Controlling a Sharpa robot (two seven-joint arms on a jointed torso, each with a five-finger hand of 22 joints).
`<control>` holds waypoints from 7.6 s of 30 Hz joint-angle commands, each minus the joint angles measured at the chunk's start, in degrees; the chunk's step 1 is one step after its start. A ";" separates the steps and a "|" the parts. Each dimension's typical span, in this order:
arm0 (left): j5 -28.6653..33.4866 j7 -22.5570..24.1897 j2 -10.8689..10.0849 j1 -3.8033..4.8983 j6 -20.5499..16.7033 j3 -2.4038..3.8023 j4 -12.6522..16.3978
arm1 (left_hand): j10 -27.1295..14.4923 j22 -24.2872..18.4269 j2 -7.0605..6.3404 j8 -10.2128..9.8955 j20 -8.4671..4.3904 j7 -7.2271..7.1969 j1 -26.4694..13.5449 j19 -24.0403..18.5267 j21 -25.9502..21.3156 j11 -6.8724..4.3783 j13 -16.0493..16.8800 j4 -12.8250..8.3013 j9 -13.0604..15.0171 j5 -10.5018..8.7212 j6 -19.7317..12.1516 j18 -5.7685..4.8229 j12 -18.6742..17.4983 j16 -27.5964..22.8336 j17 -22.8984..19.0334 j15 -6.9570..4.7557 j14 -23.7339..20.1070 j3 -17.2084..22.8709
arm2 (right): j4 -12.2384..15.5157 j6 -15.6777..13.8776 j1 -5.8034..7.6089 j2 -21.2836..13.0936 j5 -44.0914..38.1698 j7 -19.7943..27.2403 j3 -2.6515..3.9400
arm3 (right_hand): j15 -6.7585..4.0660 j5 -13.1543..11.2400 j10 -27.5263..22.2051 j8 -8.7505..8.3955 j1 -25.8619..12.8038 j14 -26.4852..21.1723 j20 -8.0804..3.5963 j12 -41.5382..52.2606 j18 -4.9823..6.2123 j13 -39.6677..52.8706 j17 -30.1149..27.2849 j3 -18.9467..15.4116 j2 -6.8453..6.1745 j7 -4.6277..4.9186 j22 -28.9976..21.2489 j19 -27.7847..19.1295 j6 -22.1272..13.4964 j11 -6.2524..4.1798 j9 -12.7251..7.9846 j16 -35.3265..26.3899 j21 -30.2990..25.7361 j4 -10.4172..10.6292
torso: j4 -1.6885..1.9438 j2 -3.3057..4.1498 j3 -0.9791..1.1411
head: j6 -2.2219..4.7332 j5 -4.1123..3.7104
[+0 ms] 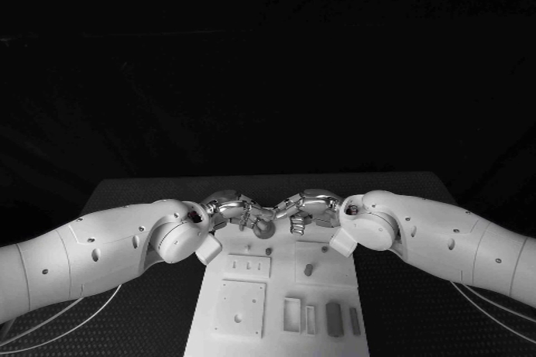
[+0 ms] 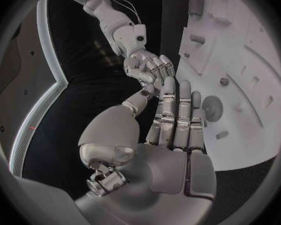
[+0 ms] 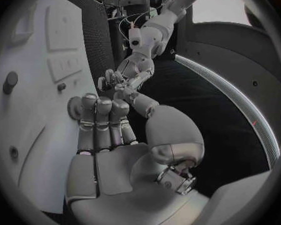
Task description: Assemble the parts on the task board
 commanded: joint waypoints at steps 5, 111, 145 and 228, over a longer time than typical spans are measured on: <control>-0.35 0.27 0.13 -0.02 0.05 -0.01 0.31 | 0.26 1.20 0.72 0.40 -0.20 -0.84 -0.04 0.34 0.00 0.02 0.07 -0.04 0.22 0.22 1.19 -0.87 -0.01 0.41 0.02 -0.02 0.24 0.37 | -0.29 -1.70 -0.12 0.25 0.36 0.63 0.07 | 0.59 1.23 -11.90 -1.59 -3.11 0.01 0.29 -0.16 0.73 -0.29 -0.28 -0.19 -2.02 2.30 0.21 0.38 1.73 1.71 -0.87 -0.16 -0.15 -0.17 | 0.06 -0.01 -0.02 | -0.07 0.00; 5.92 -1.26 -0.51 -0.26 -2.84 -0.02 0.87 | 1.00 1.25 0.18 0.45 -0.26 -0.92 -0.88 0.23 0.41 -0.22 0.45 -0.10 1.46 1.40 1.78 -0.87 0.24 1.06 0.08 -0.36 0.67 1.75 | 8.19 -35.30 -3.38 -0.97 -40.35 13.60 -1.12 | -2.23 -0.10 -6.80 5.64 3.72 3.93 -1.55 2.40 0.73 -7.47 -7.23 1.23 -5.70 -1.14 2.81 6.32 9.91 -1.57 -10.24 2.65 -3.36 2.25 | 0.02 0.05 -0.03 | -0.55 0.62; 6.35 -1.48 -0.50 -0.27 -1.98 -0.02 1.05 | 1.00 1.26 0.11 0.40 -0.22 -0.92 -0.98 0.09 0.44 -0.22 0.48 -0.12 1.63 1.61 1.78 -0.87 0.22 1.11 0.07 -0.35 0.63 1.92 | 8.07 -37.39 -3.39 -0.56 -41.86 12.30 -1.12 | -3.02 -0.08 -5.43 6.96 1.90 5.13 -2.64 2.77 0.73 -5.84 -5.86 0.98 -5.94 -1.93 2.78 7.31 11.27 -2.34 -9.35 3.65 -1.17 2.08 | 0.06 0.01 -0.03 | -0.78 0.58; 5.72 -3.11 -0.28 -0.32 1.03 -0.03 0.75 | 0.95 1.22 -2.11 -1.27 -0.43 -0.81 -6.50 -0.47 0.86 -0.13 0.99 0.49 2.60 0.69 1.97 -0.87 -0.02 1.15 -0.49 -0.10 0.38 3.55 | 7.80 -34.55 -3.54 0.34 -45.40 11.11 -1.14 | -3.46 -0.09 -7.12 9.64 -0.94 4.00 -4.00 6.04 0.73 0.27 -0.04 -5.45 0.79 -2.30 2.52 4.66 9.78 -2.68 -1.74 7.10 5.61 -0.27 | 0.00 -0.02 0.00 | -1.49 0.81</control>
